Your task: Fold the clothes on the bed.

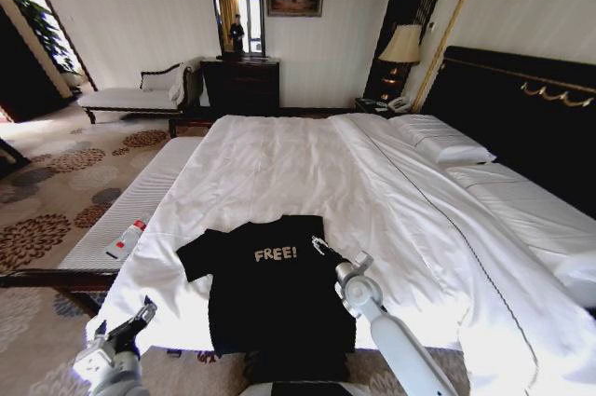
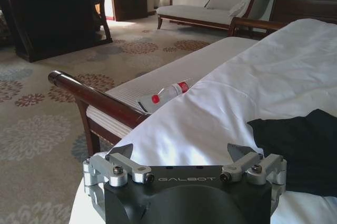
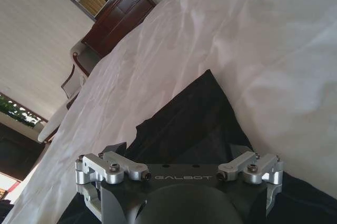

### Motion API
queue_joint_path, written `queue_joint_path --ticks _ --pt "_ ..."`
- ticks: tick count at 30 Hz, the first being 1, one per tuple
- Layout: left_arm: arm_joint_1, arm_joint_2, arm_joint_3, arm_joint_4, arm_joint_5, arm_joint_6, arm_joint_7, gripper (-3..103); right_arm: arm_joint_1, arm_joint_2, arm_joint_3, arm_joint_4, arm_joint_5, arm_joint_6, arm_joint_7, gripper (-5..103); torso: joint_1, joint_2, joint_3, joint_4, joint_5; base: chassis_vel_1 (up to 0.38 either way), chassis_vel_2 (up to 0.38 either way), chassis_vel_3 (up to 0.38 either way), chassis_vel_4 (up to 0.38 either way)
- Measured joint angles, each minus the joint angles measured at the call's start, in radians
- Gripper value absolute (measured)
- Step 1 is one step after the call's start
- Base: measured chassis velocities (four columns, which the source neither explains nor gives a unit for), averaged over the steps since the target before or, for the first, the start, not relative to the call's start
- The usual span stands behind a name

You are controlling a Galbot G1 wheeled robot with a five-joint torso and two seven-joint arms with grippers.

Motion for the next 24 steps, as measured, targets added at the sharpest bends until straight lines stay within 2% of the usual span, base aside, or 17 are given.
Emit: queue_joint_path --ticks 6,10,15,21,22,23,24 --pt "0.001 0.0 -0.002 -0.001 0.0 0.0 -0.002 100 -0.055 -0.027 -0.021 0.05 -0.02 0.0 -0.027 100 0.0 0.0 0.0 0.0 0.0001 0.0 0.0 0.0 0.0" --pt "-0.001 0.0 -0.005 0.005 -0.002 0.001 -0.003 100 -0.146 -0.099 -0.029 0.15 -0.041 0.001 -0.054 100 0.0 0.0 0.0 -0.0004 0.0 0.0 0.0 0.0 0.0" --pt "-0.015 0.001 -0.006 0.017 -0.004 0.001 -0.004 100 -0.214 -0.14 -0.007 0.238 -0.059 0.008 -0.063 100 0.0 0.0 0.0 -0.0001 -0.0001 0.0 0.0 0.0 0.0" --pt "-0.038 0.001 0.003 0.023 -0.004 0.006 -0.003 100 -0.239 -0.119 0.03 0.273 -0.084 0.039 -0.055 100 0.0 0.0 0.0 0.0001 -0.0002 0.0 0.0 0.0 0.0" --pt "-0.061 0.008 0.01 0.025 -0.007 0.009 0.001 100 -0.244 -0.086 0.064 0.277 -0.119 0.071 -0.043 100 0.0 0.0 0.0 -0.0007 0.0002 0.0 0.0 0.0 0.0" --pt "-0.08 0.017 0.012 0.031 -0.017 0.012 0.006 100 -0.246 -0.066 0.088 0.277 -0.136 0.091 -0.035 100 0.0 0.0 0.0 0.0011 -0.0002 0.0 0.0 0.0 0.0" --pt "-0.122 0.035 0.01 0.045 -0.04 0.016 0.018 100 -0.246 -0.039 0.128 0.277 -0.152 0.115 -0.023 100 0.0 0.0 0.0 0.0004 0.0 0.0 0.0 0.0 0.0"
